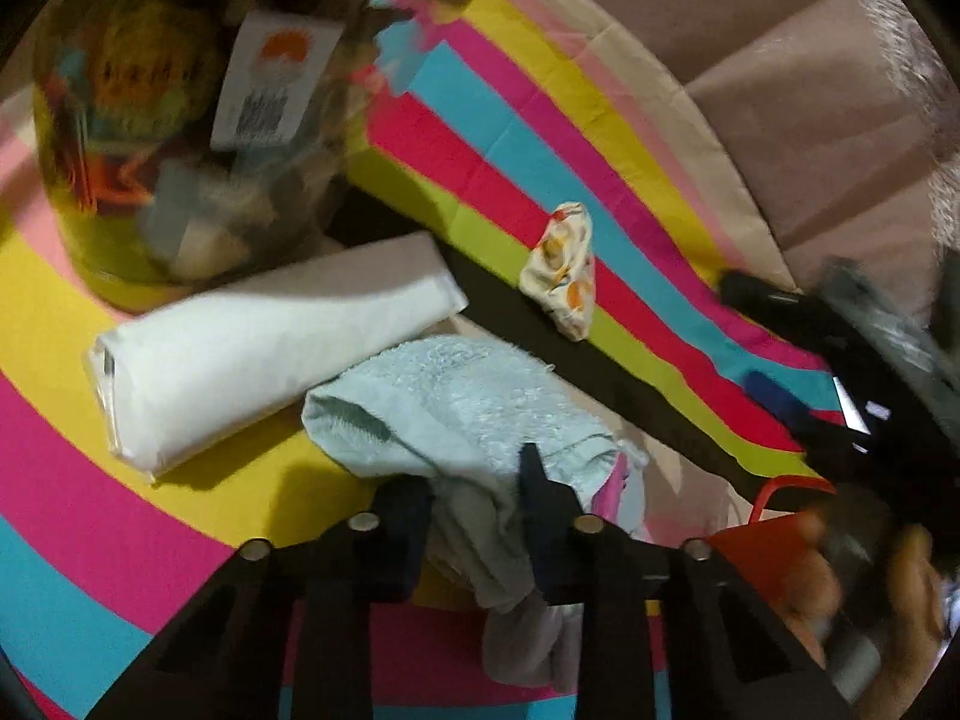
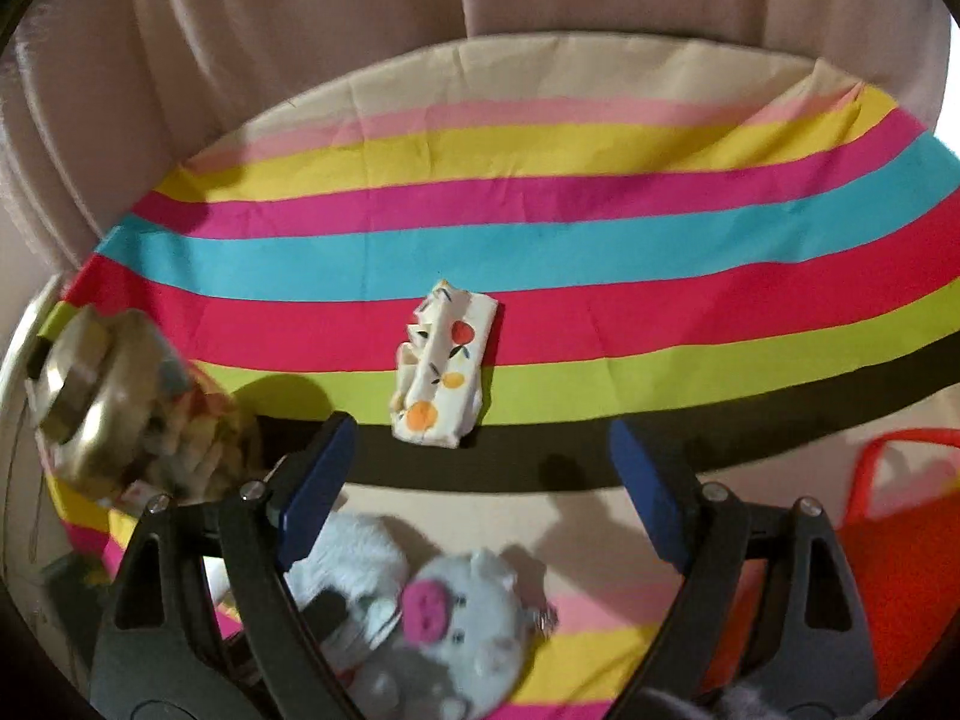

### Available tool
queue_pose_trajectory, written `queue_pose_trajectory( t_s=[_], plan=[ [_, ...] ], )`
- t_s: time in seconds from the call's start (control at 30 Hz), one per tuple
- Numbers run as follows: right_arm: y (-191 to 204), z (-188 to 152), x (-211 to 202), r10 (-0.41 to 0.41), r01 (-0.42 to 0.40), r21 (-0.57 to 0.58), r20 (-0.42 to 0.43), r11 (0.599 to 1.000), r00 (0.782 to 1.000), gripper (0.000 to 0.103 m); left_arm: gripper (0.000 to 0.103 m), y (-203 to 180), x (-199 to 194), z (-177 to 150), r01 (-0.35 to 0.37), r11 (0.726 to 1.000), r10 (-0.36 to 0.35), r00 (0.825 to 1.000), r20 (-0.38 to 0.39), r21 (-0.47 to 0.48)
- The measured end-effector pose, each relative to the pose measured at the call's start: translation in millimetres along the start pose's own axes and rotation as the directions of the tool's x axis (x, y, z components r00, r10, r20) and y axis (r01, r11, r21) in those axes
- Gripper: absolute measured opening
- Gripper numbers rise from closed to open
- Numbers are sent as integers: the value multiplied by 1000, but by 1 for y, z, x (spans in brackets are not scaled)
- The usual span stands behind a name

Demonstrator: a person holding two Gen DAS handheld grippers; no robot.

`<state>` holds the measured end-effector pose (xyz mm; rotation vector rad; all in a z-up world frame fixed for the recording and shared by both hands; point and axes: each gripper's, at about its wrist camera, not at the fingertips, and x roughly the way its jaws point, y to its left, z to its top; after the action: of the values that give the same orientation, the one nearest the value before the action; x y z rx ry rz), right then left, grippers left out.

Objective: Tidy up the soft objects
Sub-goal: 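Grasp the light blue towel with the left tool while the right grasps the floral cloth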

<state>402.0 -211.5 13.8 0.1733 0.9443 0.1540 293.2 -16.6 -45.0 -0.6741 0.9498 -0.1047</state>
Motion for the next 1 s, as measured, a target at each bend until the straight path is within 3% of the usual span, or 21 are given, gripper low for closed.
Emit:
queue_pose_trajectory(
  t_s=[0.17, 0.43, 0.73, 0.8, 0.83, 0.9, 0.93, 1.0],
  plan=[
    [-6, 8, 27, 39, -38, 57, -13, 998, 999, 88, 22, -10, -23, -3, 45, 998, -48, 996, 69, 54],
    [12, 20, 73, 73, -69, 45, -100, 997, 992, 88, 22, -14, -53, -6, 21, 995, -39, 982, 185, 97],
    [27, 20, 108, 5, -7, -16, -136, 1000, 991, 87, 22, -8, -61, -3, -6, 997, -13, 973, 229, 81],
    [34, 18, 111, -38, 29, -69, -133, 997, 990, 81, 22, -9, -65, -4, -16, 996, -5, 970, 244, 85],
    [39, 17, 112, -72, 57, -110, -133, 992, 989, 73, 22, -9, -66, -4, -25, 996, 1, 968, 252, 89],
    [47, 17, 112, -57, 37, -145, -136, 989, 989, 59, 22, -8, -69, -4, -32, 995, 7, 966, 258, 95],
    [48, 17, 111, -52, 30, -152, -140, 988, 989, 46, 22, -8, -69, -4, -31, 995, 6, 967, 256, 95],
    [49, 16, 109, -38, 17, -152, -137, 988, 990, 40, 22, -7, -67, -4, -34, 995, 9, 968, 252, 96]
  ],
)
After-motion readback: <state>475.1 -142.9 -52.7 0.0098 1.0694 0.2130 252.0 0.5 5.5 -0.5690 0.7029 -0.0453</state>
